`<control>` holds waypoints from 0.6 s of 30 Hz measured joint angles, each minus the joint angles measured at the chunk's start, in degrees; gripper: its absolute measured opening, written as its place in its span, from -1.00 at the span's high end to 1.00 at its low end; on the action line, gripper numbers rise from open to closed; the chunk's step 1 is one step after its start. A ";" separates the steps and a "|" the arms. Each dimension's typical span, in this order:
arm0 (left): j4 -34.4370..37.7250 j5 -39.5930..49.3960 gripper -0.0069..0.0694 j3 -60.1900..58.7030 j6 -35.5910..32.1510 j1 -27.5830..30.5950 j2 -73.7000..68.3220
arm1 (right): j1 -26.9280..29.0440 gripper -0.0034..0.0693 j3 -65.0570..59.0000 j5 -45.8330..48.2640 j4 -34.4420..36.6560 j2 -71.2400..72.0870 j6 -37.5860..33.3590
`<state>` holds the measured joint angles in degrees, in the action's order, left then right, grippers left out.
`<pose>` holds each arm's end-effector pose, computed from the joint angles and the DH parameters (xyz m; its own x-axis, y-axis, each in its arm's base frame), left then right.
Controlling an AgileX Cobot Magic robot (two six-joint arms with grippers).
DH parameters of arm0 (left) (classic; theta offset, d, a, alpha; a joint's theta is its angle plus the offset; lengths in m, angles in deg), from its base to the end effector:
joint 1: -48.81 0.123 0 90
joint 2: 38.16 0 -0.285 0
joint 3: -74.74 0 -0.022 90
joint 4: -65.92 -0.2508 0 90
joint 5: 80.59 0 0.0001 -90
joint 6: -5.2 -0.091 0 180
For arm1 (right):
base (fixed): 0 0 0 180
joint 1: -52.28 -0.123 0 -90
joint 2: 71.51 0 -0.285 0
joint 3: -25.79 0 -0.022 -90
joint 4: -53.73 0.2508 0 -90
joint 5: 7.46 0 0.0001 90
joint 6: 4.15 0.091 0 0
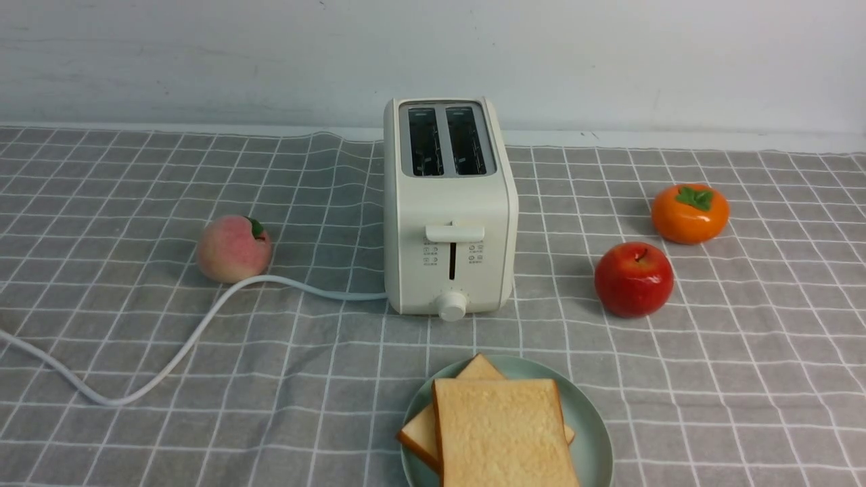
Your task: Take toasted bread from bread machine on grey coffee table place on plate.
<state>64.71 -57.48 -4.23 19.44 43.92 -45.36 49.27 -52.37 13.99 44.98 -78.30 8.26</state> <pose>0.0518 -0.0037 0.1673 -0.3379 -0.1990 -0.9199 0.0007 0.9773 -0.2117 0.0523 -0.0023 0.1753 -0.2773 0.0596 -0.9589 0.0216 0.9982 0.0559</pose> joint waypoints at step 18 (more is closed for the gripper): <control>0.00 -0.05 0.72 0.00 0.00 0.00 0.00 | 2.10 0.44 0.05 0.79 2.21 0.00 -7.17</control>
<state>64.71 -57.53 -4.23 19.44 43.92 -45.36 51.37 -52.32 14.78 47.19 -78.30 1.09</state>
